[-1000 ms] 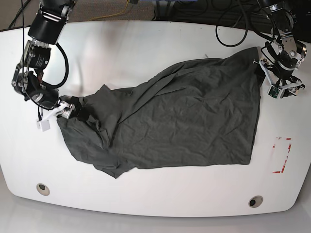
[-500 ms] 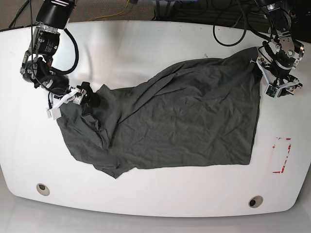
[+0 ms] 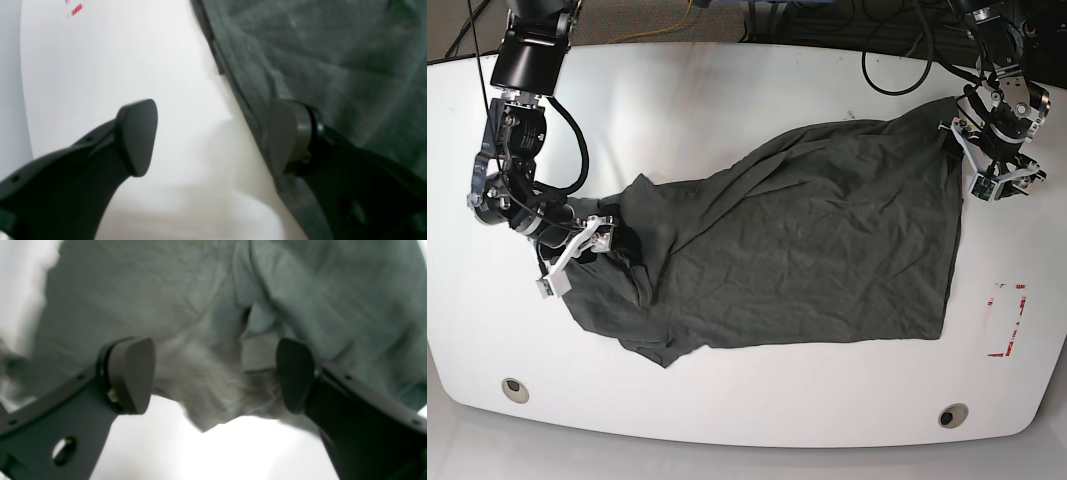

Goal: Layout the t-shirt on the table in an organized manner, then fold the t-shirt properly
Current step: 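Hold the shirt corner with the right gripper and lift it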

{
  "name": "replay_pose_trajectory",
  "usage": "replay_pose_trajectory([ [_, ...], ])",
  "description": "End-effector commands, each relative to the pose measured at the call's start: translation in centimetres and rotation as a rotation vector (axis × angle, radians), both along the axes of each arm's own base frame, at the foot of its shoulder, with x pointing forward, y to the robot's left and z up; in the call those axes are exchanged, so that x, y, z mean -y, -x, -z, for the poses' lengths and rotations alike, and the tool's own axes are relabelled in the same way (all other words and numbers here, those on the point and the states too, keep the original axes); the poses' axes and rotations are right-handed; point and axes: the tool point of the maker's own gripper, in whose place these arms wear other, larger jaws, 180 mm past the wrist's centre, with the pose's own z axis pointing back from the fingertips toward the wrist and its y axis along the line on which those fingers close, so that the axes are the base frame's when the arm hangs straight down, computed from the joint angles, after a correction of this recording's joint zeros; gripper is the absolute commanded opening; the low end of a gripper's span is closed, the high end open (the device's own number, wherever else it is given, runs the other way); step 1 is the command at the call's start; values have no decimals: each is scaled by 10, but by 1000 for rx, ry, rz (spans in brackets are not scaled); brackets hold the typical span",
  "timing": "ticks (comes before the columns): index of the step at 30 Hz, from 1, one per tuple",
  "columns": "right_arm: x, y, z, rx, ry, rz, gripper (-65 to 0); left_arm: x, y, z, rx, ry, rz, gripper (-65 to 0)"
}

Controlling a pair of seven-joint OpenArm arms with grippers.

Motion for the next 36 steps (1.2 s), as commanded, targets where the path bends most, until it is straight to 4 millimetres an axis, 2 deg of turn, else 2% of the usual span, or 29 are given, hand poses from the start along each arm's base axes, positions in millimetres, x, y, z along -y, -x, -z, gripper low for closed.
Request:
replay_pose_trajectory([
  [1, 1, -10, -12, 83, 135, -77, -121, -2, -8, -12, 45, -7, 4, -183],
  [10, 4, -5, 22, 141, 442, -189, -121, -3, -8, -13, 47, -10, 6, -183],
  [17, 14, 4, 48, 124, 517, -235, -122, -3, -9, -13, 48, -10, 6, -183],
  [20, 18, 5, 59, 109, 498, -226, -147, -3, -8, -12, 46, -9, 5, -183],
  [26, 22, 3, 68, 123, 458, -203, -213, -3, -8, -12, 46, -7, 5, -183],
  [36, 22, -7, 62, 146, 452, -193, -218, -2, -8, -12, 46, -6, 5, -183],
])
